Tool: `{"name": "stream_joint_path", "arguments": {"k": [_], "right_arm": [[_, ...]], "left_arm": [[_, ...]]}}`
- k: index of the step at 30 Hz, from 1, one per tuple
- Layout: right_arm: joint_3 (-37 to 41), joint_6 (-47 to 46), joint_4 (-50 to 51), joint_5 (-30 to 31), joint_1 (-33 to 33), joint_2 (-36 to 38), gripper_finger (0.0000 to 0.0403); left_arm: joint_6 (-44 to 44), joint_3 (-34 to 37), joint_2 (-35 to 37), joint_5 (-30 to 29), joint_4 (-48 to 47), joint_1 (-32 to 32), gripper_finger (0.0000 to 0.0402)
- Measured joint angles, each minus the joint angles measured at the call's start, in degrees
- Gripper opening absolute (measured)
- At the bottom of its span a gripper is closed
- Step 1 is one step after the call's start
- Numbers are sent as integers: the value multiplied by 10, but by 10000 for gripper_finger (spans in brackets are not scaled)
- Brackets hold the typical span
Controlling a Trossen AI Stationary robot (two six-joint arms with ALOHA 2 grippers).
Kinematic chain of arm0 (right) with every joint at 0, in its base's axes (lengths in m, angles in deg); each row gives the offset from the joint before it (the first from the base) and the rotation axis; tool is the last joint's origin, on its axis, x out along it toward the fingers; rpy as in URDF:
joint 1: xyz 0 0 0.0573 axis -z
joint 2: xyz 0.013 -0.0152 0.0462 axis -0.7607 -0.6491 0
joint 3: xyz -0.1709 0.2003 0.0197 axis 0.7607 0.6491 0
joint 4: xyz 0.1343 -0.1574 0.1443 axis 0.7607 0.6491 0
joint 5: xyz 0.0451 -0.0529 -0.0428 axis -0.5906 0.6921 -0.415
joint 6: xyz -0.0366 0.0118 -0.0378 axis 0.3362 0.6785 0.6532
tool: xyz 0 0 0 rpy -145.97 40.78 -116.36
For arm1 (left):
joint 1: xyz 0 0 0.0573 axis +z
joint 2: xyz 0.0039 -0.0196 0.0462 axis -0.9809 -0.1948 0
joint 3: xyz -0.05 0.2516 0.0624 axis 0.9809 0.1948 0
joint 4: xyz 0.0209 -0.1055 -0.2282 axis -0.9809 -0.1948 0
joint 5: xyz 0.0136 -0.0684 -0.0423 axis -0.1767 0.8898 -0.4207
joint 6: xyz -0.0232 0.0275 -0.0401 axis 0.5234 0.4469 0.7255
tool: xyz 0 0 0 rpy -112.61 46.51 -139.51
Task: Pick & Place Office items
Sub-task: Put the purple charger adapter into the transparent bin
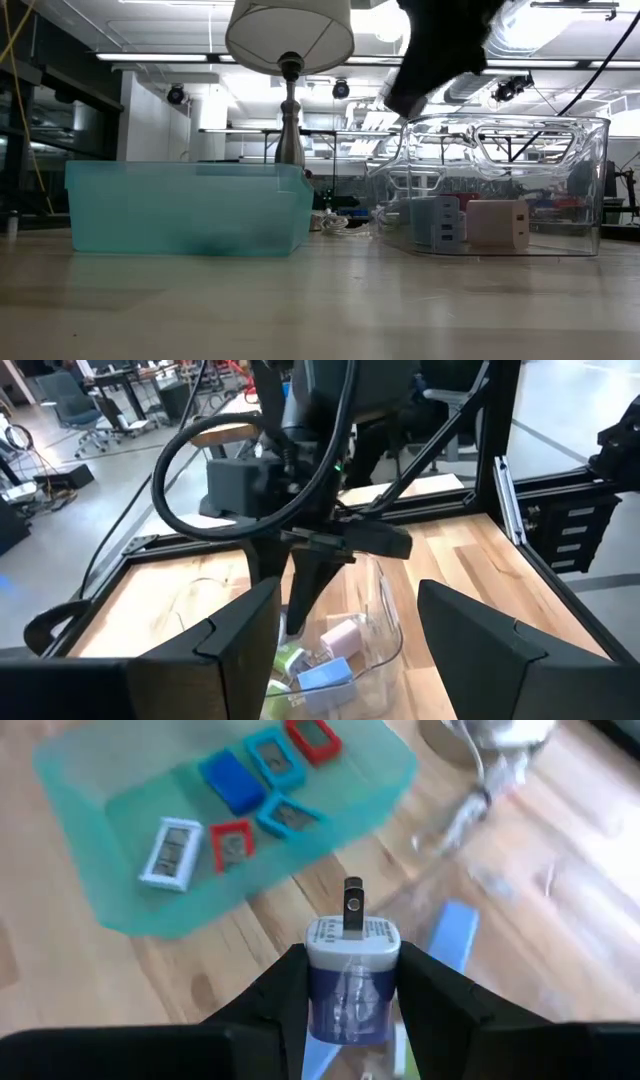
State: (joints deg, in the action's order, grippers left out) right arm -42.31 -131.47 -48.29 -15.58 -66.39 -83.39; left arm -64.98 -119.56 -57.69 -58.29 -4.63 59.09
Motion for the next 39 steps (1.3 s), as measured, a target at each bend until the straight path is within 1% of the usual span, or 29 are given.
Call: {"name": "stream_joint_path", "arguments": {"k": [3,7,10,13,17,22,25,35,39], "right_arm": [[31,-58,3,-8,0,1,120],[75,-130,4,-50,0,0,121],[98,-167,4,-64,0,0,123],[104,-190,7,-80,0,0,122],[104,-207,17,-111,1,0,120],[104,-234,59,-111,6,0,122],[104,-239,83,-122,15,0,122],[104,-210,75,-156,38,0,126],[104,-205,65,-157,39,0,127]], "left_arm": [[4,0,0,0,-8,0,227],[6,0,0,0,-10,0,227],[6,0,0,0,-10,0,227],[6,0,0,0,-10,0,227],[6,0,0,0,-10,0,227],[7,0,0,0,-10,0,228],[9,0,0,0,-10,0,228],[9,0,0,0,-10,0,228],[9,0,0,0,-10,0,228]]}}
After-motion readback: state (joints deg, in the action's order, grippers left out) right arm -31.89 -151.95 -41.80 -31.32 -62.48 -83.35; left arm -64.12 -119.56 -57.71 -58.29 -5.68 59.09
